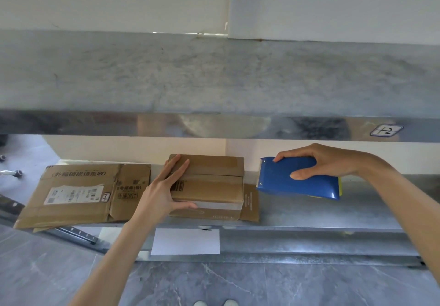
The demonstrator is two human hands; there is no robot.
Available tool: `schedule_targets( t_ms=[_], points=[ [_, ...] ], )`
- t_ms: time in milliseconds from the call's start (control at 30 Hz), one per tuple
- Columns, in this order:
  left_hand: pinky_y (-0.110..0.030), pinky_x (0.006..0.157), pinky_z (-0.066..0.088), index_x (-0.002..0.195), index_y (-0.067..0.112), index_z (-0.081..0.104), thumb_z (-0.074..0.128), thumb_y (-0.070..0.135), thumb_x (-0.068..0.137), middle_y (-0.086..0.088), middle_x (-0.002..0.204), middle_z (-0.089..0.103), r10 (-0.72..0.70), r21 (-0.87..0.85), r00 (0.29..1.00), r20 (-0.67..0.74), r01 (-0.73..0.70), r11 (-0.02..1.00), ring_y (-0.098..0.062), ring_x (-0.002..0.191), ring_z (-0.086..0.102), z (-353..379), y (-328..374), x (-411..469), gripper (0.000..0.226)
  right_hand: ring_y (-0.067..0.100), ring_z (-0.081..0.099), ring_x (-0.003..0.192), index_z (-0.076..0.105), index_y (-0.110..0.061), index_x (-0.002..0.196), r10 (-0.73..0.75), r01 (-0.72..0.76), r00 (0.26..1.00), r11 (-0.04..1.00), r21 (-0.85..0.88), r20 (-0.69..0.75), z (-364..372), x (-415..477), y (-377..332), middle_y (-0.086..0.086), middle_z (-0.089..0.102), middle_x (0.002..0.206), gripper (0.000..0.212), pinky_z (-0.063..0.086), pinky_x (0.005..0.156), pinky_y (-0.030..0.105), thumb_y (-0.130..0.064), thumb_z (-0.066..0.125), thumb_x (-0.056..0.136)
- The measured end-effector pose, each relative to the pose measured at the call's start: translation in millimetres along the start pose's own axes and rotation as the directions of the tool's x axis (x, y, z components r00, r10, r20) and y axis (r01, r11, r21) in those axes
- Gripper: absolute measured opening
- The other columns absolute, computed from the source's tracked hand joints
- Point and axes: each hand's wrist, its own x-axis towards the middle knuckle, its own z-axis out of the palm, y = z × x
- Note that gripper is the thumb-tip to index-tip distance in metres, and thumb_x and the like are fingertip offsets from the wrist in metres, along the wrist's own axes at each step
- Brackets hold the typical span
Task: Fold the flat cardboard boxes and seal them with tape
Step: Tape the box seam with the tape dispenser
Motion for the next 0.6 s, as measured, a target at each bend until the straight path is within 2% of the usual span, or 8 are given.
schedule_targets(
  t_ms=[167,333,400,500,600],
  points=[
    [-0.046,0.104,0.046,0.153,0.044,0.02,0.075,0.075,0.053,0.028,0.161,0.008,-0.012,-0.016,1.0,-0.001,0.012,1.0,-0.009,0.148,0.023,-1,2,0,0.118,-0.004,0.062,0.108,0.06,-0.058,0.119,0.039,-0.038,0.999,0.999,0.029,-0.022,3,-2,3,-0.036,0.058,0.122,0.039,0.049,0.082,0.015,-0.044,0.074,0.084],
    [-0.047,0.104,0.045,0.154,0.043,0.018,0.076,0.073,0.054,0.03,0.16,0.005,-0.003,-0.014,1.0,0.001,0.003,1.0,-0.007,0.148,0.02,0,2,1,0.119,-0.007,0.062,0.101,0.059,-0.058,0.119,0.095,-0.097,0.994,0.995,-0.02,-0.049,16,6,0,-0.034,0.057,0.126,0.037,0.052,0.082,0.015,-0.04,0.072,0.088],
    [-0.047,0.102,0.047,0.154,0.043,0.019,0.076,0.073,0.055,0.029,0.161,0.007,0.002,-0.016,1.0,-0.003,-0.002,1.0,-0.006,0.147,0.02,0,1,1,0.118,-0.007,0.06,0.103,0.058,-0.058,0.119,0.093,-0.099,0.993,0.992,-0.077,-0.072,23,10,-3,-0.031,0.056,0.129,0.036,0.051,0.086,0.017,-0.041,0.071,0.089],
    [-0.048,0.099,0.049,0.154,0.04,0.021,0.073,0.075,0.056,0.021,0.162,0.012,0.018,-0.015,1.0,-0.017,-0.018,1.0,-0.007,0.143,0.026,1,0,0,0.116,0.001,0.056,0.116,0.057,-0.057,0.119,0.084,-0.102,0.988,0.985,-0.138,-0.129,32,16,-8,-0.027,0.055,0.133,0.036,0.047,0.101,0.029,-0.04,0.071,0.089],
    [-0.046,0.096,0.051,0.153,0.041,0.023,0.071,0.077,0.056,0.019,0.163,0.014,0.023,-0.015,1.0,-0.019,-0.023,1.0,-0.01,0.14,0.033,2,-1,0,0.115,0.007,0.054,0.118,0.058,-0.056,0.118,0.077,-0.107,0.983,0.979,-0.172,-0.169,45,22,-15,-0.022,0.056,0.132,0.037,0.045,0.103,0.031,-0.038,0.071,0.088]
  ],
)
